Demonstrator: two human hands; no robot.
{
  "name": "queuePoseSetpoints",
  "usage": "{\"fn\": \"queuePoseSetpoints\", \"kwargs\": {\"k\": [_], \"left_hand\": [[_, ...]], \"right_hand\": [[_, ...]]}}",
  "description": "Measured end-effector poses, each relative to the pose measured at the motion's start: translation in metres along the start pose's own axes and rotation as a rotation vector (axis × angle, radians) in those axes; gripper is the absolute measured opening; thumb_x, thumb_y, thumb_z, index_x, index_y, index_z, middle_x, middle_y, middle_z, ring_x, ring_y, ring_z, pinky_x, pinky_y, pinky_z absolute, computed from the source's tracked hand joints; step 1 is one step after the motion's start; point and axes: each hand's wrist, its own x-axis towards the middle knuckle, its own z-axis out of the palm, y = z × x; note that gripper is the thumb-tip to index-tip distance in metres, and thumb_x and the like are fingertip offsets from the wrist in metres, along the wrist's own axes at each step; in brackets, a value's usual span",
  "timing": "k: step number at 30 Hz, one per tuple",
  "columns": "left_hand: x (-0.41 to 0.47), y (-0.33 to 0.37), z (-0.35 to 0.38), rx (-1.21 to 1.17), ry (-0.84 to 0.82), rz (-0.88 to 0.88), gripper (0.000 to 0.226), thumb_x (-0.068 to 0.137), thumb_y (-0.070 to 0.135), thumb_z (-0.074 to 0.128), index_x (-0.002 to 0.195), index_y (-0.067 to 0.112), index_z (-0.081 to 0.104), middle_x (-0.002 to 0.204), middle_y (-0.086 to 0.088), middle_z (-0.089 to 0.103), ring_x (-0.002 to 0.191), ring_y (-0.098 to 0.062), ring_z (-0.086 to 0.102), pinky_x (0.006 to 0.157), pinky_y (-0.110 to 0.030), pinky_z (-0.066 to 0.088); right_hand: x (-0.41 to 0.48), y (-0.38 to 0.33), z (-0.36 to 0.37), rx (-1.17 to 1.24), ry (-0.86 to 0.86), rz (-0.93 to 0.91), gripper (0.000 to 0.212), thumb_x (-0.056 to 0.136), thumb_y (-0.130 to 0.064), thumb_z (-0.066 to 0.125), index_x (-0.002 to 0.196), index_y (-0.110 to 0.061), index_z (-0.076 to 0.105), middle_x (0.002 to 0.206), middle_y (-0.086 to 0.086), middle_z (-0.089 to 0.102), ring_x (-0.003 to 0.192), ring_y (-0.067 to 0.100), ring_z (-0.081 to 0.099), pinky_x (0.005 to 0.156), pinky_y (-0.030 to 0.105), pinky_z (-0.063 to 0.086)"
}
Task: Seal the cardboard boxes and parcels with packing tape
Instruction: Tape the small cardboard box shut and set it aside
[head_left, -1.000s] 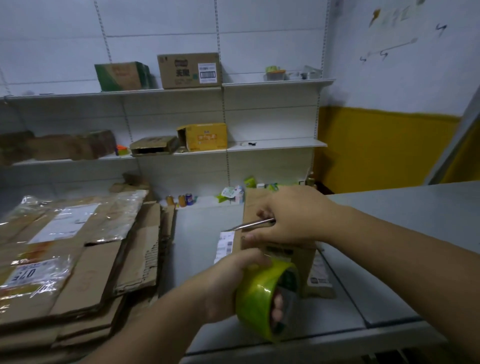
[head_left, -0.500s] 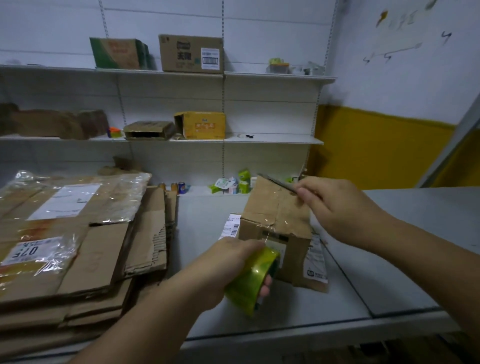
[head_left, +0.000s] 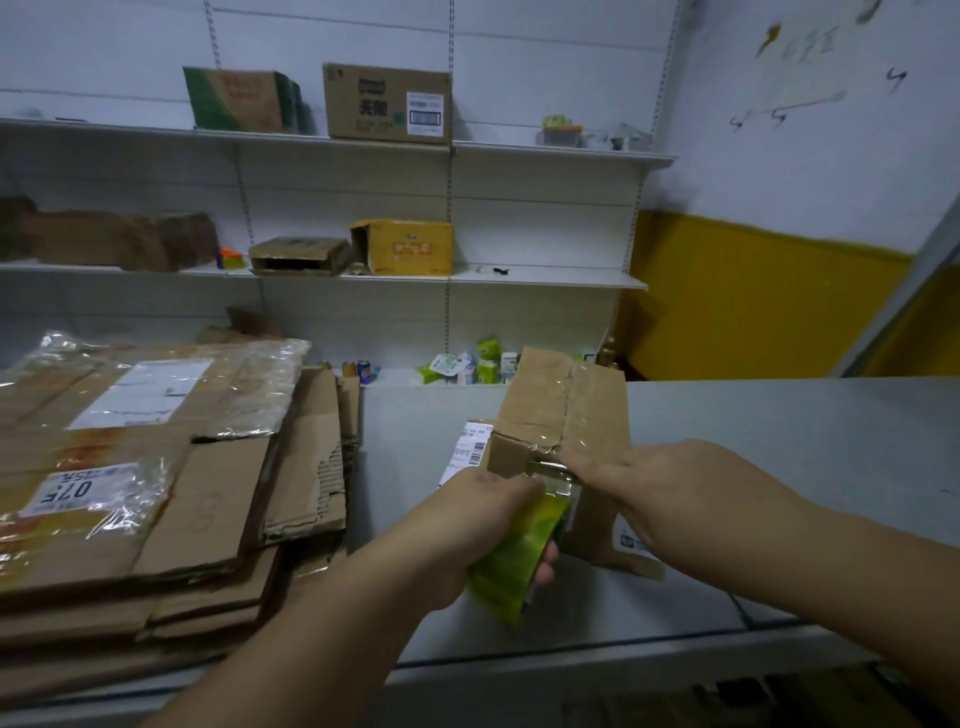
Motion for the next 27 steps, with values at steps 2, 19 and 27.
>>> {"fn": "queuePoseSetpoints", "kwargs": {"k": [2, 19, 27], "left_hand": [[0.000, 0.000, 0.000, 0.005, -0.001, -0.005, 0.031, 0.099, 0.025, 0.044, 0.089, 0.000, 0.059, 0.059, -0.011, 0.062, 0.047, -0.020, 0.059, 0.052, -0.023, 0.051], [0.003, -0.001, -0.008, 0.024, 0.020, -0.038, 0.031, 0.099, 0.026, 0.044, 0.090, 0.000, 0.058, 0.060, -0.012, 0.063, 0.048, -0.020, 0.060, 0.053, -0.024, 0.051], [0.004, -0.001, -0.008, 0.015, 0.020, -0.032, 0.029, 0.099, 0.024, 0.045, 0.091, 0.000, 0.060, 0.062, -0.013, 0.063, 0.048, -0.020, 0.059, 0.051, -0.024, 0.051]], "right_hand": [[0.003, -0.004, -0.004, -0.073, -0.062, 0.007, 0.070, 0.098, -0.028, 0.044, 0.151, -0.037, -0.001, 0.126, 0.004, 0.053, 0.107, 0.022, 0.055, 0.071, 0.027, 0.032], [-0.027, 0.017, 0.018, -0.005, 0.040, 0.052, 0.054, 0.100, -0.030, 0.028, 0.149, -0.046, 0.009, 0.098, -0.005, 0.056, 0.075, 0.010, 0.043, 0.061, 0.024, 0.035], [0.008, -0.004, 0.000, -0.021, 0.277, -0.073, 0.049, 0.087, -0.027, 0.042, 0.134, -0.035, 0.052, 0.071, -0.004, 0.063, 0.052, 0.012, 0.040, 0.047, 0.014, 0.006]]}}
